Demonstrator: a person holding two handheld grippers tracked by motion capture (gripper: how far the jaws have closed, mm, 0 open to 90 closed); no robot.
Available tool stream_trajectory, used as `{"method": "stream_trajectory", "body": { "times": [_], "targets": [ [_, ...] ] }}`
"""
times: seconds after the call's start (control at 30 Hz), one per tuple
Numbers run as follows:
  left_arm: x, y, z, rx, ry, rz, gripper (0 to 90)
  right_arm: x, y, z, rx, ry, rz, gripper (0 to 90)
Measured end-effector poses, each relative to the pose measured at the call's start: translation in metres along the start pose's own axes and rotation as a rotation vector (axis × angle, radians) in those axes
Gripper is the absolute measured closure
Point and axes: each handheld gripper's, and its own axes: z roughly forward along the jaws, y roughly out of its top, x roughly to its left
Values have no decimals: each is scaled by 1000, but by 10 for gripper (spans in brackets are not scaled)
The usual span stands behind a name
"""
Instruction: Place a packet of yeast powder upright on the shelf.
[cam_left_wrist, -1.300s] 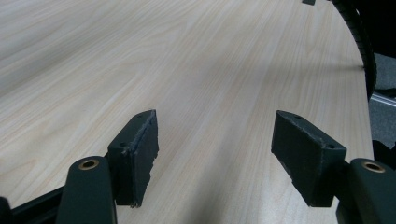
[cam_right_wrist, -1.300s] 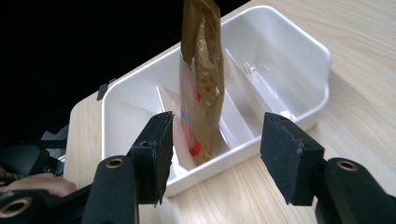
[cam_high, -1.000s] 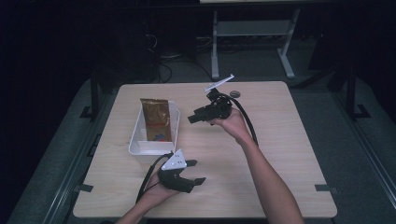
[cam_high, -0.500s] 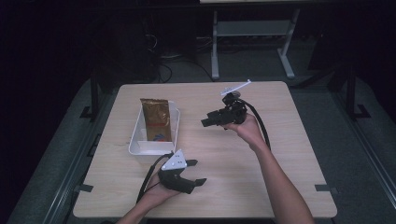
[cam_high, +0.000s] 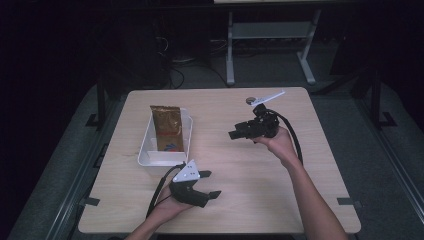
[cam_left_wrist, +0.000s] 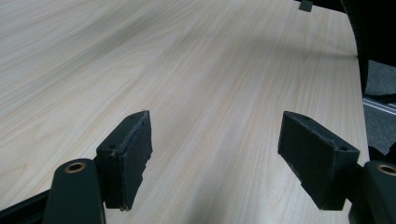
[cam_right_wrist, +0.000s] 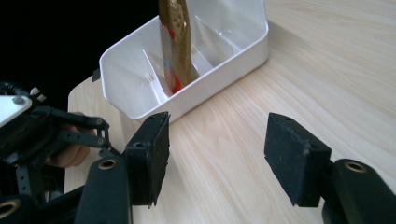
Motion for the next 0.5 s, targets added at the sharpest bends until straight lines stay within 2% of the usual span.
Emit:
{"method": "stream_trajectory", "body": {
  "times": [0.5],
  "targets": [
    [0, 0, -1, -1, -1, 3, 256, -5, -26, -24, -26, -21, 19, 395]
  ]
}}
